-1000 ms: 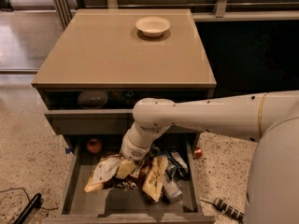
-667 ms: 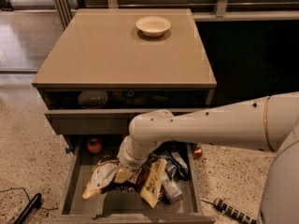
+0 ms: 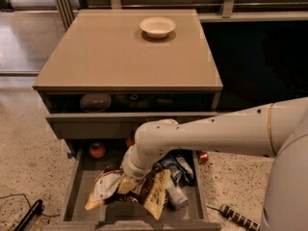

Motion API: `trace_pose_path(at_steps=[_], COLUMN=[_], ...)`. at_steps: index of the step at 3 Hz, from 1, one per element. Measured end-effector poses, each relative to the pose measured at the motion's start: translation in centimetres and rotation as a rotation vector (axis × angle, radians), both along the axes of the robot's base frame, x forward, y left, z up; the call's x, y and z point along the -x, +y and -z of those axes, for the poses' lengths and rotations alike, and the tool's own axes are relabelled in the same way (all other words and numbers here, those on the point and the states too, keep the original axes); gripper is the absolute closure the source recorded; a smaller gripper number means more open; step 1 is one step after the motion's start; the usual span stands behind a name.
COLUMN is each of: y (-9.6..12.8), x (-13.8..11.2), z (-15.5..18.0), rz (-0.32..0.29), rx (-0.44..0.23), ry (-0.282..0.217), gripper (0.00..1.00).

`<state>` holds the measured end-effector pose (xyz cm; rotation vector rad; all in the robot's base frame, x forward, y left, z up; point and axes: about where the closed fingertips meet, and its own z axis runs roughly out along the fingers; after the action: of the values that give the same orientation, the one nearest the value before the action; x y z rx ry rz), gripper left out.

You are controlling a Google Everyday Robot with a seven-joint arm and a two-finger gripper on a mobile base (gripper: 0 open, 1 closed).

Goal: Place brown chip bag into middle drawer

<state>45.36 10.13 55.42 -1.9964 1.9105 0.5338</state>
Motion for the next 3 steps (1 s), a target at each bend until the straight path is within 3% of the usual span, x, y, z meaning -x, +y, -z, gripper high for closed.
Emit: trace_pose_path(at_steps=[1, 2, 3], y=[0.7, 0.7, 3.3], x=[2.6, 2.6, -2.6], z=[3.9, 3.9, 4.3], rz=[-0.003, -0.003, 0.004], rx=[-0.021, -0.021, -0.067], ry=[0.086, 0.086, 0.096], gripper=[1.00, 1.00, 1.00])
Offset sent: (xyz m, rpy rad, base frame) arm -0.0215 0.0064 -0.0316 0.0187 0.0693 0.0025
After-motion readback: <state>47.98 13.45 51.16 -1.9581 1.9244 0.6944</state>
